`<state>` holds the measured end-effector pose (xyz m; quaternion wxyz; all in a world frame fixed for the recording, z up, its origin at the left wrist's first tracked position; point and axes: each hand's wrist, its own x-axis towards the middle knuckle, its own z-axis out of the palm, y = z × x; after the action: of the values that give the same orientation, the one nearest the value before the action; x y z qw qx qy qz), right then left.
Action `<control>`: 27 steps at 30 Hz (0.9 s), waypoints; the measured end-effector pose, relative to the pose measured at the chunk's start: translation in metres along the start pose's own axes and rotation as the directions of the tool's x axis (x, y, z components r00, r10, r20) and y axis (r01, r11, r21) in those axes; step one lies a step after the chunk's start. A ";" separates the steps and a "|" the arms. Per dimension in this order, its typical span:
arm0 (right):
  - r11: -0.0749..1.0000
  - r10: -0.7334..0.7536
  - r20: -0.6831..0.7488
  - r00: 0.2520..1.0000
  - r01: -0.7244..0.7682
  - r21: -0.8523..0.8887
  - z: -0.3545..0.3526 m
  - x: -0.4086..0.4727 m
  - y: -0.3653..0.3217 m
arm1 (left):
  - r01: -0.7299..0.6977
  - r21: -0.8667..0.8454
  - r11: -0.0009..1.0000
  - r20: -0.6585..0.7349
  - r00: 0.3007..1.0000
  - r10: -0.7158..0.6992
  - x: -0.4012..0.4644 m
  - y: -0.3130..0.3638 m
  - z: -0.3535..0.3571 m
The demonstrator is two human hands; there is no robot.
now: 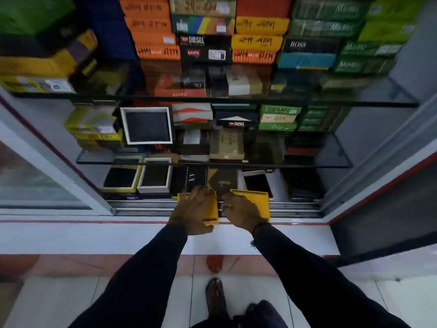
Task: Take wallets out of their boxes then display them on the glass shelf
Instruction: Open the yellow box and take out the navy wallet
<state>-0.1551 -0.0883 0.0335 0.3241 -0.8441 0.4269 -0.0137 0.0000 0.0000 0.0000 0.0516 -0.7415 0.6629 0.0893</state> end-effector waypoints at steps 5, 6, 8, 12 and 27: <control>0.953 0.183 0.308 0.934 -0.245 0.178 0.012 0.020 0.001 | -0.006 0.029 1.000 0.054 0.999 0.005 0.034 -0.006 0.001; 0.937 0.191 0.315 0.930 -0.268 0.223 0.014 0.022 0.003 | -0.030 0.021 0.999 0.054 0.998 0.029 0.038 -0.007 0.003; 0.905 0.216 0.294 0.931 -0.304 0.298 0.017 0.025 0.005 | -0.049 -0.033 0.998 0.051 0.997 0.050 0.040 -0.010 0.003; 0.827 0.279 0.206 0.938 -0.343 0.444 0.024 0.028 0.006 | -0.062 -0.155 0.986 0.011 0.998 0.065 0.034 -0.023 -0.006; 0.870 0.436 -0.003 0.900 -0.421 0.258 0.053 0.045 -0.013 | 0.117 -0.784 0.609 0.065 0.992 -0.107 -0.036 -0.109 -0.044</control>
<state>-0.1017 -0.0870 -0.0121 0.4099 -0.6798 0.6078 -0.0210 0.1076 0.0394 0.0460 -0.2689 -0.7287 0.5088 0.3713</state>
